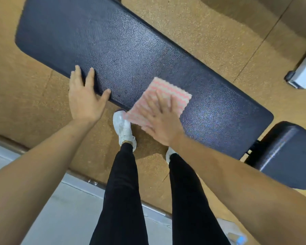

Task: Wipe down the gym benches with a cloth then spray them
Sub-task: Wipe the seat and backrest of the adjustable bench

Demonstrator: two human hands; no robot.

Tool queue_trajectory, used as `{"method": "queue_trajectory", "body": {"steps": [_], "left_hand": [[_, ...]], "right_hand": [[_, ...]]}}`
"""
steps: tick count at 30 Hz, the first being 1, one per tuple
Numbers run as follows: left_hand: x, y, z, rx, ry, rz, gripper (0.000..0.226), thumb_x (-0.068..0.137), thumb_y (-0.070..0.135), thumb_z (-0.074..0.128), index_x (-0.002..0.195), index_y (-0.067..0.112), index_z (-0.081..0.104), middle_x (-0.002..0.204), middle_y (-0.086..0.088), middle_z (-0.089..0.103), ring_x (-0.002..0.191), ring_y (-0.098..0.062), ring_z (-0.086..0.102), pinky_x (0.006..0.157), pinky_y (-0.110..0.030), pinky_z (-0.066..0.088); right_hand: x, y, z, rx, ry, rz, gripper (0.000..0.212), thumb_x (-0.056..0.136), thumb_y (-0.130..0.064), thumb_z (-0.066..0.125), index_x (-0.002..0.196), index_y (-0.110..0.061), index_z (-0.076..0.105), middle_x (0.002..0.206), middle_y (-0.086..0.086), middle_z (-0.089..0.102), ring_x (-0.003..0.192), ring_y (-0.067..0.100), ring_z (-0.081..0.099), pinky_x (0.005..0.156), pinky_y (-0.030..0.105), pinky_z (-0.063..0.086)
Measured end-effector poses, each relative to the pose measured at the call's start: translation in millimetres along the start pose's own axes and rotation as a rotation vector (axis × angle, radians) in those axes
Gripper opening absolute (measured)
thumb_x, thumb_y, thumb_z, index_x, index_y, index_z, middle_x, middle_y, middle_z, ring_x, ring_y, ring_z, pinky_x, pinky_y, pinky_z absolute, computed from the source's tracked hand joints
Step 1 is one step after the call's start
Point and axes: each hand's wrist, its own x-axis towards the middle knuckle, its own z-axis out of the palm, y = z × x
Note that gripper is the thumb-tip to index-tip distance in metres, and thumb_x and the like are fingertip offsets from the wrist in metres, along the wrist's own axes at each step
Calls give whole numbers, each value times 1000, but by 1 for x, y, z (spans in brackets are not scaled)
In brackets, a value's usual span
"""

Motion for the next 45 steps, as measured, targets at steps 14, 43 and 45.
{"method": "queue_trajectory", "body": {"steps": [14, 43, 45], "left_hand": [[9, -17, -6, 26, -11, 56, 74, 90, 57, 66, 153, 25, 45, 164, -23, 28, 151, -44, 23, 125, -50, 24], [90, -102, -68, -43, -49, -10, 76, 91, 48, 69, 156, 23, 40, 168, -18, 20, 155, -39, 18, 126, -46, 22], [92, -104, -70, -1, -69, 6, 77, 92, 51, 68, 157, 23, 39, 168, -18, 21, 155, -39, 19, 126, -47, 23]], "right_hand": [[71, 38, -49, 0, 83, 174, 68, 100, -69, 16, 161, -40, 10, 171, 2, 5, 156, 37, -1, 119, 69, 3], [164, 2, -87, -32, 3, 130, 70, 99, -73, 13, 160, -43, -3, 170, -1, -11, 155, 36, -12, 118, 71, -1], [183, 17, -101, 23, 34, 239, 73, 98, -74, 13, 160, -41, -5, 171, 0, -12, 155, 36, -13, 118, 70, -6]]}}
